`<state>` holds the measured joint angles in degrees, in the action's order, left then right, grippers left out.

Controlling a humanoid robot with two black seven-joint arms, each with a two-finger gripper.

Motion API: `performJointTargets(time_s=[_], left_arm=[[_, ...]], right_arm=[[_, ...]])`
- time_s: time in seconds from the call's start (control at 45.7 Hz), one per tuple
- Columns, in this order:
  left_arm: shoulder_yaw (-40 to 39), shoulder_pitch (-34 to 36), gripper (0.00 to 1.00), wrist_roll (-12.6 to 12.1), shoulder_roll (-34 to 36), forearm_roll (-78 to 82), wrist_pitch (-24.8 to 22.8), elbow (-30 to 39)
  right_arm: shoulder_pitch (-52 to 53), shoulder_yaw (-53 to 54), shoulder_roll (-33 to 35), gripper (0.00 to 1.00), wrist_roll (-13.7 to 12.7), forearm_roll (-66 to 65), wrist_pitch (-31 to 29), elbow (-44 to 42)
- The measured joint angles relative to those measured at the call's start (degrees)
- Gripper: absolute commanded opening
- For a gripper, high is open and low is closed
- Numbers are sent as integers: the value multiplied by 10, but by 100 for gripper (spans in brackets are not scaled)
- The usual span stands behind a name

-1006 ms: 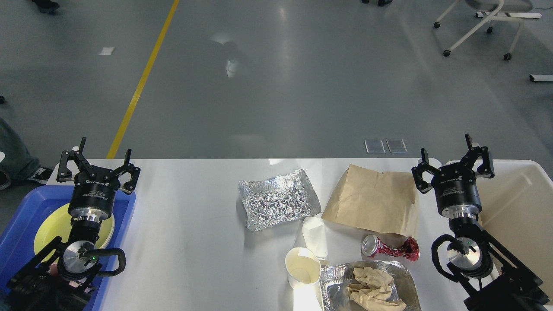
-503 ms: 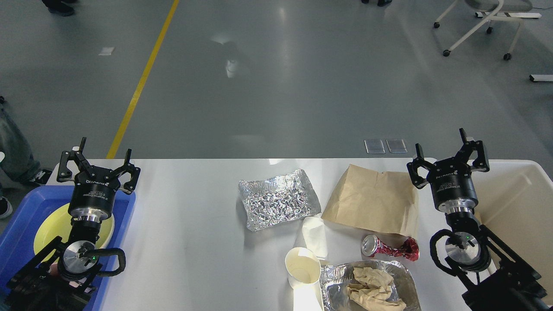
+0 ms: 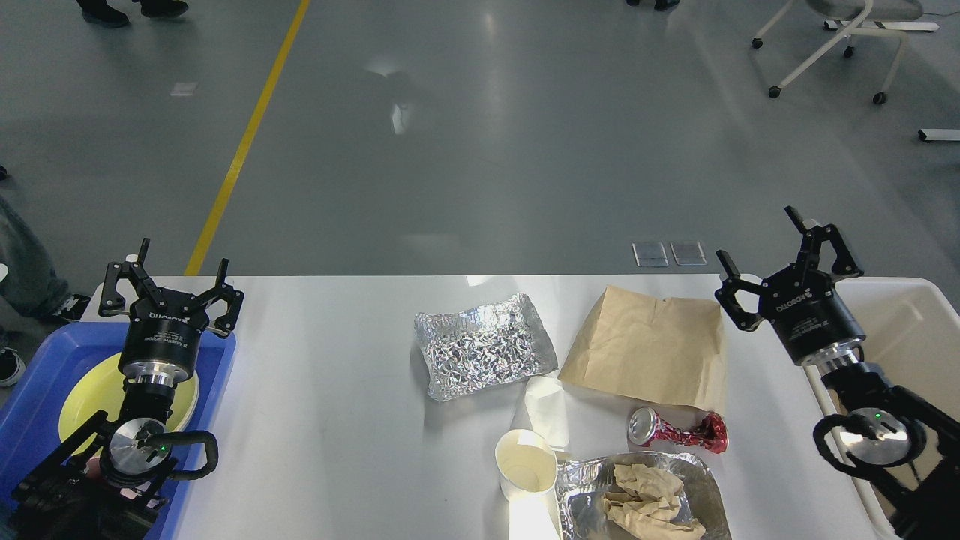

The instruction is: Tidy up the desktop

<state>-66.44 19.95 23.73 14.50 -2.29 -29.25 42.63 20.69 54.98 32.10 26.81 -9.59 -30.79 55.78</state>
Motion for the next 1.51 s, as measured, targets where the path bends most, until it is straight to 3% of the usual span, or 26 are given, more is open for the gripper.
performJointTargets(time_s=[0.197,0.503,0.721,0.918,0.984,1.049,1.137,1.159,1.246,1.312,1.509], left_arm=[[0,0,97,0,0,0,0,0],[0,0,97,0,0,0,0,0],[0,0,97,0,0,0,0,0],[0,0,97,0,0,0,0,0],[0,0,97,0,0,0,0,0],[0,0,97,0,0,0,0,0],[0,0,97,0,0,0,0,0],[0,0,97,0,0,0,0,0],[0,0,97,0,0,0,0,0],[0,0,97,0,0,0,0,0],[0,0,97,0,0,0,0,0]], right_arm=[[101,-135,85,100,0,4,-63,-1],[477,-613,165,100,-3,5,-70,-1],[751,-987,74,100,-3,8,-99,3],[884,-1172,-55,100,-22,31,-135,26],[918,-1200,-82,100,-50,33,-137,47],[952,-1217,-105,100,-100,34,-136,76],[994,-1224,-128,100,-191,35,-132,124],[1016,-1226,-138,100,-238,36,-130,151],[1057,-1228,-152,100,-299,37,-128,204],[1101,-1229,-155,100,-321,38,-128,254],[1178,-1235,-147,100,-328,35,-132,360]])
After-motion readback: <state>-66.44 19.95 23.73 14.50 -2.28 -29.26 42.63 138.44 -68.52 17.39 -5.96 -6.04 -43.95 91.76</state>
